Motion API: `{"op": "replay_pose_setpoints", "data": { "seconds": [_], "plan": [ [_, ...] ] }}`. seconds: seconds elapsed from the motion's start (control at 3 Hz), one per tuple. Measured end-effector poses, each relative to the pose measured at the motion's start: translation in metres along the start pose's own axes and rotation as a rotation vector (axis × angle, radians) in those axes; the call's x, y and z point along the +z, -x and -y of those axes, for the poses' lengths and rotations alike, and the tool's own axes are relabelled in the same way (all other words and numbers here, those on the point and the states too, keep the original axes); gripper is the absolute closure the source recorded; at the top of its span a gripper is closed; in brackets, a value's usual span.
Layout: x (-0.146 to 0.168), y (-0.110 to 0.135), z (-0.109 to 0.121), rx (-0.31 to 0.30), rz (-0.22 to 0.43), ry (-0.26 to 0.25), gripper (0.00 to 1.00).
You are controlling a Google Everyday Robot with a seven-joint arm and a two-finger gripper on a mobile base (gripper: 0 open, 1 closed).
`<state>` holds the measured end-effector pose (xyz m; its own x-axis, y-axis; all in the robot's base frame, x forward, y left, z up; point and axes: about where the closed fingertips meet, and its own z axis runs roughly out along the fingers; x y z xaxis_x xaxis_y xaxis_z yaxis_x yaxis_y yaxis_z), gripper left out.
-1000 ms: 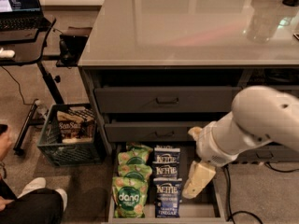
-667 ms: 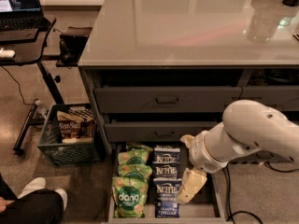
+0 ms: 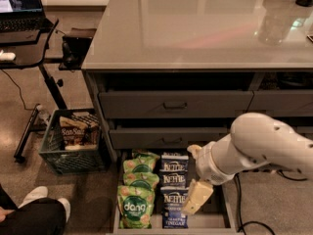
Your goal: Pick green rice chip bag from bottom drawer and place on counter
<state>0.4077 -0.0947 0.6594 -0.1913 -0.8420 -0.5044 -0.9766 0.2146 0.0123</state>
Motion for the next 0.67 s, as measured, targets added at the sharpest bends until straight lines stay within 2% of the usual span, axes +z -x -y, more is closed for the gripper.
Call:
{"op": "replay_pose_setpoints", "data": {
  "seconds": [0.33,0.67],
  "plan": [
    [0.037,-0.01,0.008,0.007,0.063,-0.009,0.0],
    [0.077,-0.014,0.02,-0.019,0.111,-0.023,0.0]
  ]
}}
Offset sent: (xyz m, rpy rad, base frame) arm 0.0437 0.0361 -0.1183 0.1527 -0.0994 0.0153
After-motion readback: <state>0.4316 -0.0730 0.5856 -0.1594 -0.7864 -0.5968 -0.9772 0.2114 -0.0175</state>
